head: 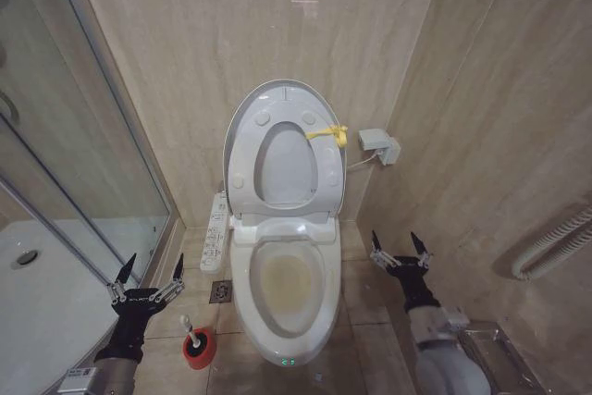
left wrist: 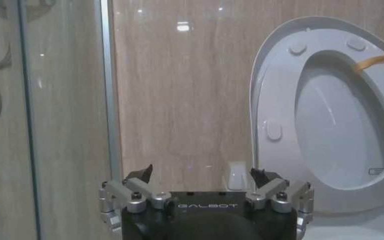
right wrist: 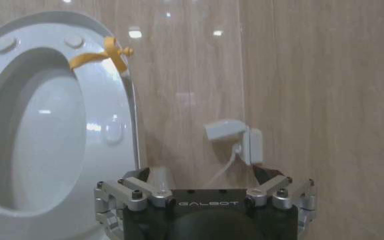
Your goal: Open the toilet lid, clean the toilet bowl with a toilet brush, close the toilet lid, and flush.
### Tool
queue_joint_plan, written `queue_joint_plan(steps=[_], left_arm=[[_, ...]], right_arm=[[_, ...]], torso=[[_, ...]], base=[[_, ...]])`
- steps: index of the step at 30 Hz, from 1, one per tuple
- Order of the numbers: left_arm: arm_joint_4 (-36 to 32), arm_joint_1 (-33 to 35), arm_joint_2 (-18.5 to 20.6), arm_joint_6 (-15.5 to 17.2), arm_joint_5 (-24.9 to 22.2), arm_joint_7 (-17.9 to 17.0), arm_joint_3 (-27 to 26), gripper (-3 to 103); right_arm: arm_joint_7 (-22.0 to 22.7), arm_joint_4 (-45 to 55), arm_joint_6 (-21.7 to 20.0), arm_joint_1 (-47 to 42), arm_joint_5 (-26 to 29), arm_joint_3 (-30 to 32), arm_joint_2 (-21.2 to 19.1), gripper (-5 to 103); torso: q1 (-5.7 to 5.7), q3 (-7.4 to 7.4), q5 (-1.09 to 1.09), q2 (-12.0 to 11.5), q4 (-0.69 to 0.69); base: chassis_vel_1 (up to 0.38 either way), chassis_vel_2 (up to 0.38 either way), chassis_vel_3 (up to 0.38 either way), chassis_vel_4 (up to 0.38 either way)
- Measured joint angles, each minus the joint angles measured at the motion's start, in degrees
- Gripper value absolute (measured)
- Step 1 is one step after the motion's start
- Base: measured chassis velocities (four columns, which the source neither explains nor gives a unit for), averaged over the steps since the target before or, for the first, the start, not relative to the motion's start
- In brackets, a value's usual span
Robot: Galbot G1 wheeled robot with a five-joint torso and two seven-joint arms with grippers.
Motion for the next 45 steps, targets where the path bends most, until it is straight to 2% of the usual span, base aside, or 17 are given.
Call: queue_joint_plan(steps=[3,12,24,45], left_arm=[[0.0,0.0,0.0,0.0,0.0,0.0,0.0,99],[0.0,0.0,0.0,0.0,0.0,0.0,0.0,99],[0.0,0.0,0.0,0.0,0.0,0.0,0.0,99],[0.0,0.0,0.0,0.0,0.0,0.0,0.0,99]], right_arm=[[0.0,-1.1,-0.1,1.4,0.1,-0.4,-0.2,100],[0.2,-4.0,0.1,5.7,-0.2,-1.5,-1.3,100],[4.7,-10.1,-0.1,16.0,-1.5,-4.4,-2.4,100],[5.4,-33.3,1.9,42.0,-1.3,-10.2,-5.0,100]], torso=[[0.0,0.0,0.01,0.0,-0.05],[-0.01,-0.01,0.0,0.0,-0.04],[-0.01,-0.01,0.0,0.0,-0.04],[0.0,0.0,-0.01,0.0,-0.04]], base=[[0.0,0.0,0.0,0.0],[0.0,0.0,0.0,0.0],[0.0,0.0,0.0,0.0],[0.0,0.0,0.0,0.0]])
